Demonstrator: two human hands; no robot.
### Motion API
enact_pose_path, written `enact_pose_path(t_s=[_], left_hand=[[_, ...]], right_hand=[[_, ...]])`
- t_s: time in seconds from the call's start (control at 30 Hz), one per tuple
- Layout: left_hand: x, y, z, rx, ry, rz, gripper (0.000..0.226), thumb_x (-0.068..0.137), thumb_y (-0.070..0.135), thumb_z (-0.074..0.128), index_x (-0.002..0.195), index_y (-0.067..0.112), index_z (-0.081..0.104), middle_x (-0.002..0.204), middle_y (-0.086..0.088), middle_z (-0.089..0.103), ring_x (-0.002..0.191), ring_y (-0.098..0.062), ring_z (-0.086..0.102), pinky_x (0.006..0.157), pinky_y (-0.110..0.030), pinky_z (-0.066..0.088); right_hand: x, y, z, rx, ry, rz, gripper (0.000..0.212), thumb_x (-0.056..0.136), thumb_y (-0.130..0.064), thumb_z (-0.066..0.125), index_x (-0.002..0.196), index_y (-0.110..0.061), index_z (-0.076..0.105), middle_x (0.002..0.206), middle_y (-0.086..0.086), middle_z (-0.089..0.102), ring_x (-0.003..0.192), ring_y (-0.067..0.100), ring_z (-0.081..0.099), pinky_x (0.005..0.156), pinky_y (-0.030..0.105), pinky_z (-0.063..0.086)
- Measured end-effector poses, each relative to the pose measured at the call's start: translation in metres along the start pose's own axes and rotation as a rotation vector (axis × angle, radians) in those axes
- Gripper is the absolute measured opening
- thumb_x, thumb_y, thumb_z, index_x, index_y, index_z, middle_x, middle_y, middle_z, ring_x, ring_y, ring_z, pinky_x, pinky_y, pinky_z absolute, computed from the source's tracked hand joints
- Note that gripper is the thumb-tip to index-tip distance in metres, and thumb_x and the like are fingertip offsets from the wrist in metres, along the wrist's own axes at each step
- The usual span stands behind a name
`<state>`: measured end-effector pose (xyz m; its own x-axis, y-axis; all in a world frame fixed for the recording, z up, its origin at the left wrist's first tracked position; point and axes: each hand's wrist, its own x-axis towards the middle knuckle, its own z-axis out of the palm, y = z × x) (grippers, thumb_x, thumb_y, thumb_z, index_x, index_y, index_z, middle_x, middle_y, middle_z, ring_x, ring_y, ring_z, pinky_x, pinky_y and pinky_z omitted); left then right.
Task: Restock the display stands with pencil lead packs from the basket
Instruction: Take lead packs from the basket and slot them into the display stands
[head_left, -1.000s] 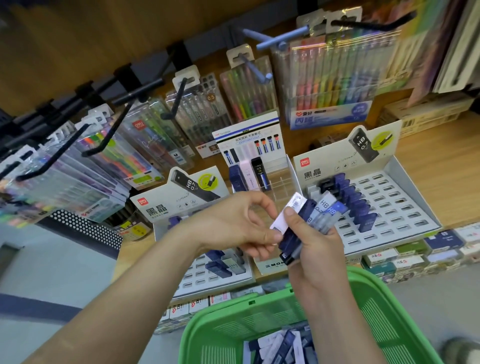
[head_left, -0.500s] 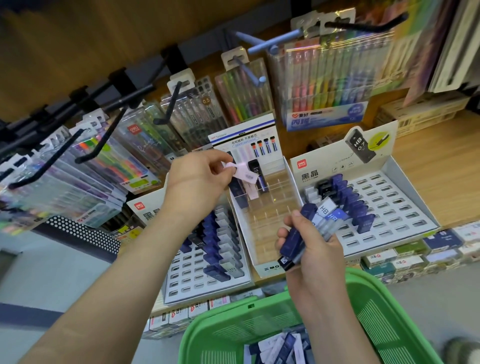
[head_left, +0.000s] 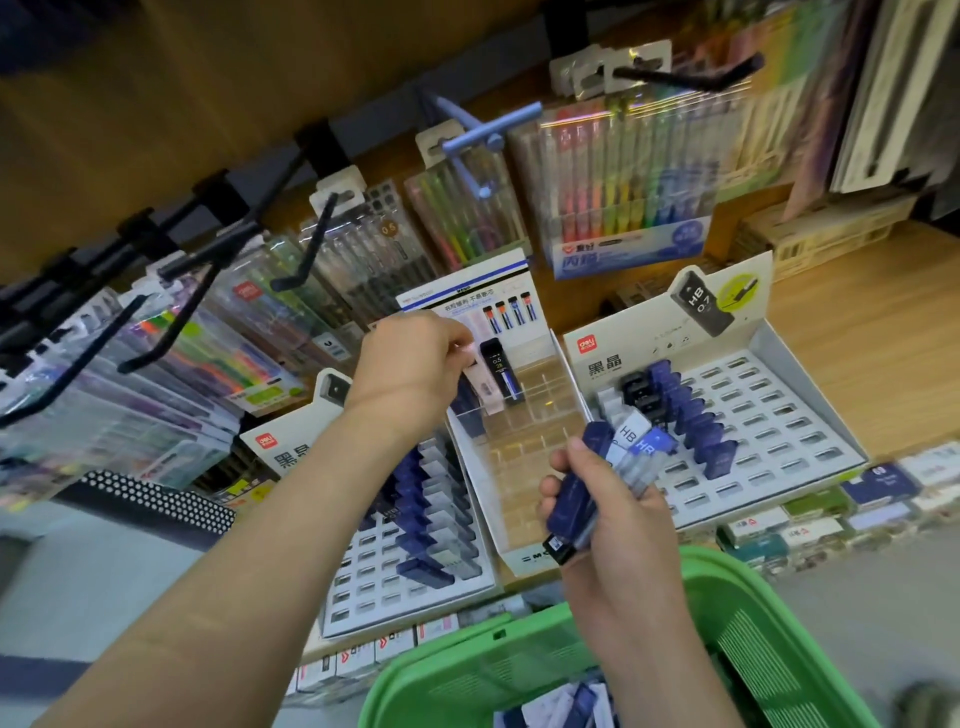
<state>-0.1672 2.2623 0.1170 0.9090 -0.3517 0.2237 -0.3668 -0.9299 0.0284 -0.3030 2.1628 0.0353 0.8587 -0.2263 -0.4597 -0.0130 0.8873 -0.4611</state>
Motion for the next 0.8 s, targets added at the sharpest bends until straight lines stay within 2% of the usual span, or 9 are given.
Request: enact_pose_path(t_s=[0.2, 0.37, 0.47, 0.6, 0.7, 0.77, 0.8], left_hand=[[-0.003, -0.001, 0.009, 0.037, -0.089, -0.005, 0.017, 0.09, 0.026, 0.063, 0.103, 0.019, 0.072, 0.105, -0.001, 0.064, 0.101, -0.022, 0.057, 0.088, -0.033, 0.045], [0.0, 0.003, 0.02, 0.044, -0.013, -0.066, 0.02, 0.09, 0.027, 0.062, 0.108, 0.021, 0.068, 0.107, -0.002, 0.064, 0.102, -0.025, 0.056, 0.085, -0.034, 0.046], [0.001, 0.005, 0.024, 0.053, 0.034, -0.074, 0.023, 0.087, 0.026, 0.062, 0.109, 0.023, 0.065, 0.107, -0.002, 0.064, 0.105, -0.025, 0.054, 0.082, -0.035, 0.045], [-0.007, 0.002, 0.019, -0.011, 0.082, -0.059, 0.019, 0.087, 0.025, 0.064, 0.106, 0.023, 0.067, 0.105, 0.001, 0.063, 0.105, -0.02, 0.052, 0.084, -0.029, 0.041], [-0.023, 0.005, 0.008, -0.226, 0.04, -0.076, 0.008, 0.088, 0.025, 0.065, 0.092, 0.028, 0.07, 0.09, 0.011, 0.065, 0.084, -0.008, 0.058, 0.073, -0.019, 0.044], [-0.036, 0.013, 0.0, -0.566, -0.119, -0.118, 0.01, 0.088, 0.022, 0.067, 0.087, 0.03, 0.072, 0.081, 0.016, 0.069, 0.075, -0.002, 0.062, 0.066, -0.014, 0.048], [-0.042, 0.017, -0.004, -0.726, -0.232, -0.136, 0.01, 0.089, 0.021, 0.067, 0.091, 0.028, 0.073, 0.079, 0.016, 0.07, 0.073, -0.001, 0.063, 0.063, -0.014, 0.049]], right_hand=[[0.0, 0.0, 0.002, 0.004, 0.021, 0.032, 0.023, 0.082, -0.01, 0.072, 0.102, -0.005, 0.062, 0.063, 0.003, 0.059, 0.053, 0.012, 0.059, 0.045, 0.022, 0.048], [0.0, 0.004, 0.001, -0.036, -0.008, 0.037, 0.03, 0.086, -0.011, 0.07, 0.113, -0.002, 0.06, 0.074, 0.006, 0.066, 0.064, 0.02, 0.069, 0.047, 0.023, 0.05], [0.0, 0.004, -0.001, -0.071, -0.039, 0.02, 0.03, 0.087, -0.011, 0.069, 0.115, -0.008, 0.059, 0.076, 0.007, 0.069, 0.064, 0.021, 0.069, 0.047, 0.023, 0.049], [0.0, 0.0, 0.0, -0.106, -0.11, 0.047, 0.031, 0.074, -0.021, 0.075, 0.103, -0.013, 0.066, 0.077, 0.006, 0.068, 0.06, 0.017, 0.065, 0.046, 0.022, 0.048], [-0.001, -0.002, 0.0, -0.106, -0.172, 0.091, 0.025, 0.071, -0.023, 0.077, 0.094, -0.016, 0.07, 0.073, 0.003, 0.064, 0.059, 0.018, 0.063, 0.045, 0.021, 0.048], [-0.002, -0.003, 0.0, -0.117, -0.213, 0.127, 0.028, 0.075, -0.023, 0.075, 0.099, -0.011, 0.068, 0.076, 0.006, 0.064, 0.059, 0.019, 0.063, 0.045, 0.021, 0.048], [-0.003, -0.004, -0.001, -0.125, -0.233, 0.144, 0.032, 0.077, -0.024, 0.074, 0.103, -0.008, 0.067, 0.077, 0.008, 0.064, 0.058, 0.019, 0.062, 0.045, 0.021, 0.048]])
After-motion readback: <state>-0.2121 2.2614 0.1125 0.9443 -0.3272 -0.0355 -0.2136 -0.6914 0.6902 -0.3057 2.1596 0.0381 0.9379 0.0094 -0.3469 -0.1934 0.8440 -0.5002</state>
